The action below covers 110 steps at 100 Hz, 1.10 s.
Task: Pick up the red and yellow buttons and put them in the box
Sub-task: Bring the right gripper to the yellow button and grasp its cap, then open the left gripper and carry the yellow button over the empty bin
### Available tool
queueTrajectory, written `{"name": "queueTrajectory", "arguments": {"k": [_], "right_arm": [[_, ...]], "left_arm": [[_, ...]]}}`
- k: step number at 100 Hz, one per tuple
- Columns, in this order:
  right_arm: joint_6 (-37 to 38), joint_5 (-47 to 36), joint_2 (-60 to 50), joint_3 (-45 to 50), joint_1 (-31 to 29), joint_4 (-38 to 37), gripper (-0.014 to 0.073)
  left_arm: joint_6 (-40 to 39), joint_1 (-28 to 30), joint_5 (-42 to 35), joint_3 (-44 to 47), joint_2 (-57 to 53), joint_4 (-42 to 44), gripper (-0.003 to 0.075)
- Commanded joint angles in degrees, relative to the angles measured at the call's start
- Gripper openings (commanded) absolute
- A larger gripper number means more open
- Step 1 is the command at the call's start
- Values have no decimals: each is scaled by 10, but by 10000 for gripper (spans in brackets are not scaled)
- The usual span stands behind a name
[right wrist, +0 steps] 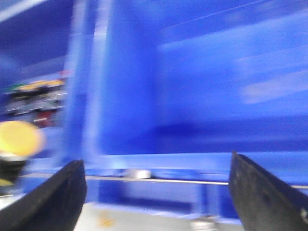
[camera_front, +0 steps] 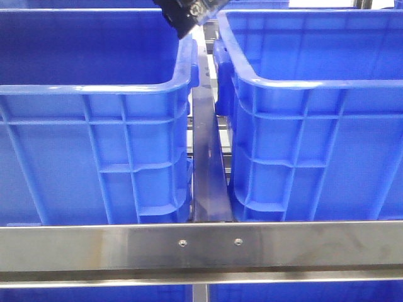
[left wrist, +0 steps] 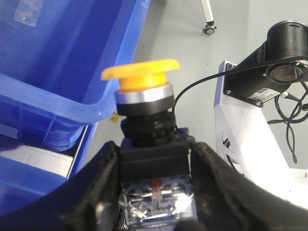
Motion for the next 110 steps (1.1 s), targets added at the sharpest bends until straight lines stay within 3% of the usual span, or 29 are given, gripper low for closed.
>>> {"name": "queueTrajectory", "arguments": {"k": [1, 26, 35, 76, 110], "right_arm": [[-61, -10, 30, -23, 1, 126, 622], [-204, 73, 139, -23, 2, 381, 622], [-230, 88, 171, -23, 8, 430, 622], [-249, 48, 274, -73, 138, 439, 538], [-252, 46, 297, -73, 159, 440, 533]], "left_arm": [[1, -4, -6, -21, -24, -42, 188], [1, -4, -6, -21, -24, -42, 188], [1, -4, -6, -21, -24, -42, 188], [1, -4, -6, -21, -24, -42, 188], [1, -4, -6, -21, -24, -42, 188]]}}
